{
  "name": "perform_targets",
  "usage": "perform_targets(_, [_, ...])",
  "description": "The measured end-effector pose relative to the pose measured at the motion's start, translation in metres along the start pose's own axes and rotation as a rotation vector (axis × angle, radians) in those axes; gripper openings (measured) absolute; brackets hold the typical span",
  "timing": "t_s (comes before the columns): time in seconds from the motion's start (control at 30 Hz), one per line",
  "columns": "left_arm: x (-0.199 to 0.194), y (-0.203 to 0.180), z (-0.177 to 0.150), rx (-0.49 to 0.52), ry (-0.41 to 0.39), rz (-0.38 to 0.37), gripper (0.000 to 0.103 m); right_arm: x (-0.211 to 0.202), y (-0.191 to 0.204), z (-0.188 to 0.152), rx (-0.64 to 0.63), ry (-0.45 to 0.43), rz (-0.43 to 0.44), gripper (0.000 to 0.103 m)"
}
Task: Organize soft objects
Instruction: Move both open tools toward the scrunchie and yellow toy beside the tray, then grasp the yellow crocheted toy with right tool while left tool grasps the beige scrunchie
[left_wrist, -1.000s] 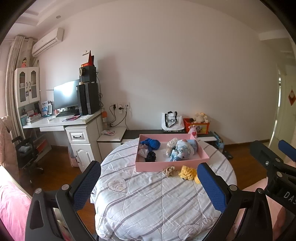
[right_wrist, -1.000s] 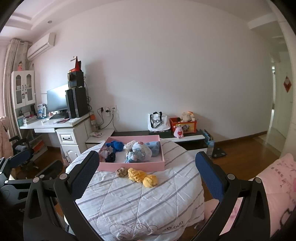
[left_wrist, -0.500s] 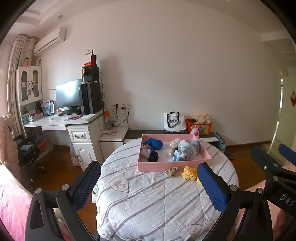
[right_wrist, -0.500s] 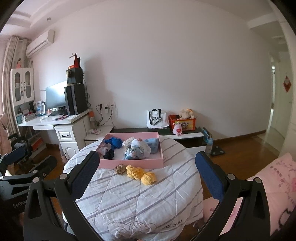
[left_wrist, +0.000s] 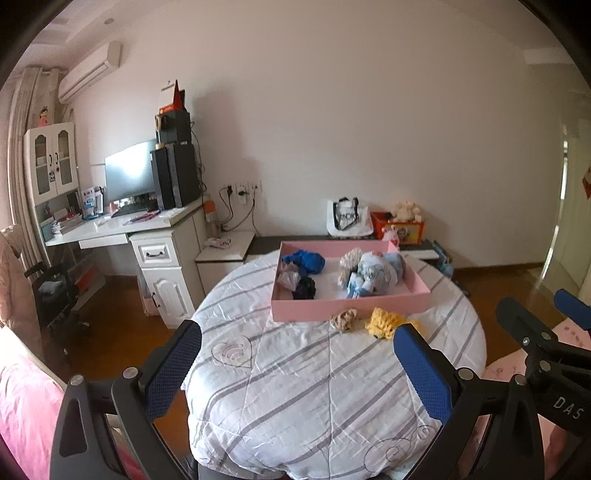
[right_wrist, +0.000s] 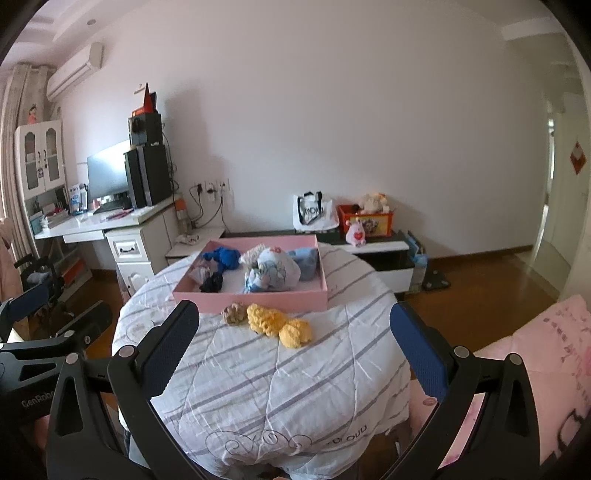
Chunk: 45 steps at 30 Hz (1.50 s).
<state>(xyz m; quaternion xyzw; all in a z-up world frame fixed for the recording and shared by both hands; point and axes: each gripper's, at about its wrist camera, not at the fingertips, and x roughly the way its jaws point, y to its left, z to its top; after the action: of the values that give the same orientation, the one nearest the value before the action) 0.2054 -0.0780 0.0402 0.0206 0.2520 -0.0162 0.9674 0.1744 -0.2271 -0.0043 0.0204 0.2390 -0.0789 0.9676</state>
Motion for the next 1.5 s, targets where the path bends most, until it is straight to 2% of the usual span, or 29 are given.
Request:
perform_targets(0.53, [0.12,-0.007,-0.003,0.012,0.243,0.02,0.103,0.1,-0.028,-0.04,0.079,0.254,-0.027,0.103])
perform_targets(0.8, [0.173,-0.005,-0.009,0.01,0.334,0.033,0.103,0.143,-0.02,-0.048,0.06,0.339,-0.024,0.103])
perform_targets(1.2, [0.227,0.02,-0.018,-0.03,0.412,0.032,0.103,0.209,0.008,-0.053,0.049,0.459,-0.006,0.103])
perform_targets(1.5, [0.25,0.044,-0.021,-0.073,0.445,0.047,0.103,0.248,0.02,-0.047,0.092,0.491,0.002,0.103])
